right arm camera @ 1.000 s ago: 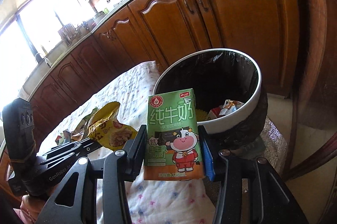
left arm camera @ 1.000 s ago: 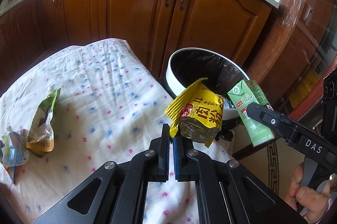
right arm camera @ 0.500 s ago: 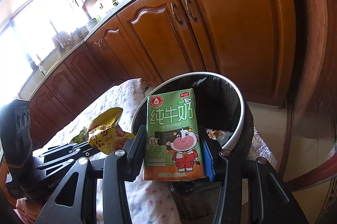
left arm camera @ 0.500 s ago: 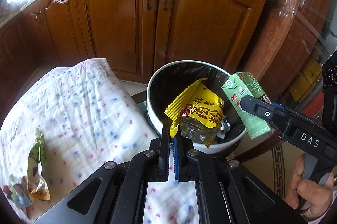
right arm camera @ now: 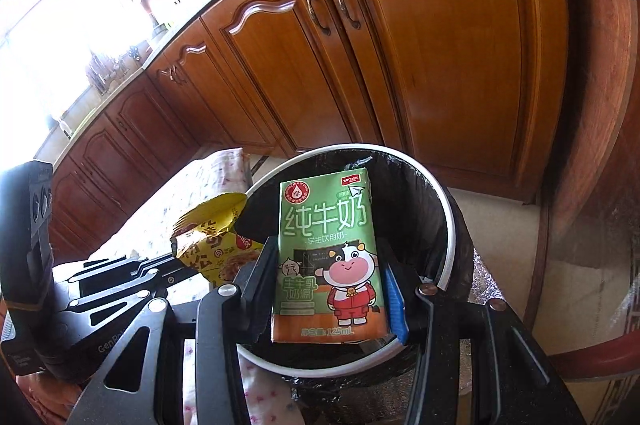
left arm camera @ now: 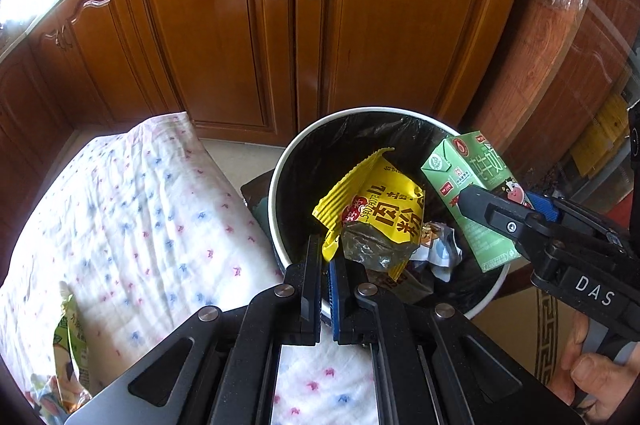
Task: Collect trash
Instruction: 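Open the left tool over the bin while the right tool releases the carton, then move both open tools back over the table toward the remaining trash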
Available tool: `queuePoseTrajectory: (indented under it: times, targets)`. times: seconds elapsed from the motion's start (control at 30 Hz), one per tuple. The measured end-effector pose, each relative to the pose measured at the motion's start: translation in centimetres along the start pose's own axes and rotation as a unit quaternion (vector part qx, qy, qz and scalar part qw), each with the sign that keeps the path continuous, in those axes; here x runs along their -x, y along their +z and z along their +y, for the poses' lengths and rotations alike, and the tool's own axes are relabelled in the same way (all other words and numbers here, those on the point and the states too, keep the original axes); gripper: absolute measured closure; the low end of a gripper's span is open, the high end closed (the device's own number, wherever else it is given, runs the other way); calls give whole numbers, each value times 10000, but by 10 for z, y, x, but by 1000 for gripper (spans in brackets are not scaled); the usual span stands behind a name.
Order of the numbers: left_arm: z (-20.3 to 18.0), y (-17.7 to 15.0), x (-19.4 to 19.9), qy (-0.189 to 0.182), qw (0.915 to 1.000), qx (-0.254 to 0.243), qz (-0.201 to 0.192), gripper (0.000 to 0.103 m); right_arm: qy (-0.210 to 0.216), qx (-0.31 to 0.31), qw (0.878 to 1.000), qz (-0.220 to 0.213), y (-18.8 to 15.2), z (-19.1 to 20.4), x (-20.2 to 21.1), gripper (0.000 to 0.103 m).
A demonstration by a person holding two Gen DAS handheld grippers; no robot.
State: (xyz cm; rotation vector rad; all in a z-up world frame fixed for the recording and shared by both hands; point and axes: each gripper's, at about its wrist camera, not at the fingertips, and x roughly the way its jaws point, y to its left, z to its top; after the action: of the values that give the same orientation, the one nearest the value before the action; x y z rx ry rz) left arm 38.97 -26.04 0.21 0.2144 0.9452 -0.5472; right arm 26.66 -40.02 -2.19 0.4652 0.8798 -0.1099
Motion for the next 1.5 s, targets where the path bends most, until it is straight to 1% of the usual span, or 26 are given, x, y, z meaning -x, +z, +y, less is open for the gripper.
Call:
queuePoseTrajectory:
  times: [0.27,0.3,0.33,0.37,0.4,0.43,0.47,0.57,0.63,0.7,0.77,0.83,0.93,1.0,1.2,1.27,1.37,1.5]
  targets:
    - [-1,3,-14,-19,9999,5,128,101,-32,-44,9999,129,6,-6,-14,56]
    - [0,3,-14,-15,9999,35,124,100,-53,-60,9999,136,6,-8,-14,56]
    - [1,3,-13,-13,9999,68,114,95,-62,-76,9998,148,8,-8,-16,54]
    - [3,3,-12,-21,9999,114,114,87,-59,-105,9998,155,9,-9,-16,53]
    - [5,3,-11,-38,9998,174,96,81,-24,-155,9998,157,9,-10,-17,53]
    - [6,2,-9,-51,9997,216,60,70,24,-210,9997,154,9,-12,-16,52]
    - [7,1,-7,-44,9997,248,15,67,32,-240,9996,133,8,-13,-14,52]
    - [12,-6,2,-43,9994,329,-85,67,42,-289,9996,42,6,-13,-7,46]
    - [17,-14,8,-125,9988,456,-149,67,110,-329,9994,-17,3,-13,-3,45]
    - [23,-25,17,-200,9978,593,-207,67,187,-342,9992,-100,-2,-11,5,45]
    - [28,-39,26,-241,9967,725,-270,67,290,-389,9986,-210,-8,-8,12,36]
    - [34,-57,34,-243,9954,879,-310,65,393,-421,9978,-337,-17,-4,21,32]
    - [43,-87,46,-202,9932,1096,-335,60,558,-416,9965,-462,-31,6,29,31]
    - [50,-106,55,-147,9918,1216,-359,60,671,-401,9957,-498,-43,14,33,31]
    - [75,-158,85,74,9871,1542,-422,59,1029,-357,9938,-217,-77,42,29,28]
    - [81,-170,97,174,9859,1596,-467,57,1123,-298,9931,-141,-88,54,26,28]
    - [93,-188,115,332,9832,1706,-556,56,1258,-193,9918,-81,-104,72,23,27]
    - [114,-210,139,470,9784,1908,-649,56,1435,-44,9896,-14,-119,94,17,20]
